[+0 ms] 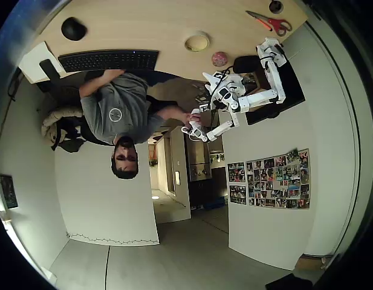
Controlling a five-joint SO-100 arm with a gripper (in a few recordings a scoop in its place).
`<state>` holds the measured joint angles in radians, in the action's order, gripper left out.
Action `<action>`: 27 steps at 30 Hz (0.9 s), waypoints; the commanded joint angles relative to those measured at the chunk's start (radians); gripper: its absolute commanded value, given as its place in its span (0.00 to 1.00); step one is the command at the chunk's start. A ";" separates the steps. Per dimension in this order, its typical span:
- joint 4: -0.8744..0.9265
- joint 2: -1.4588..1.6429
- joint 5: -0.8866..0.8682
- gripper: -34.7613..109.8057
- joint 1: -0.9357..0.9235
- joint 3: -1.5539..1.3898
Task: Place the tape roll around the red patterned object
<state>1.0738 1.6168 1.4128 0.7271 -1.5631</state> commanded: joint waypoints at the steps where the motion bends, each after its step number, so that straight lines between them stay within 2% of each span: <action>1: 0.008 0.005 -0.017 0.51 0.009 0.025; 8: -0.026 -0.044 -0.150 0.51 -0.095 -0.124; 12: -0.106 -0.086 -0.153 0.50 -0.153 -0.209; 22: -0.098 -0.184 -0.219 0.49 -0.155 -0.198; 27: -0.097 -0.092 -0.184 0.49 -0.163 -0.242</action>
<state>0.9649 1.4419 1.2011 0.5660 -1.7763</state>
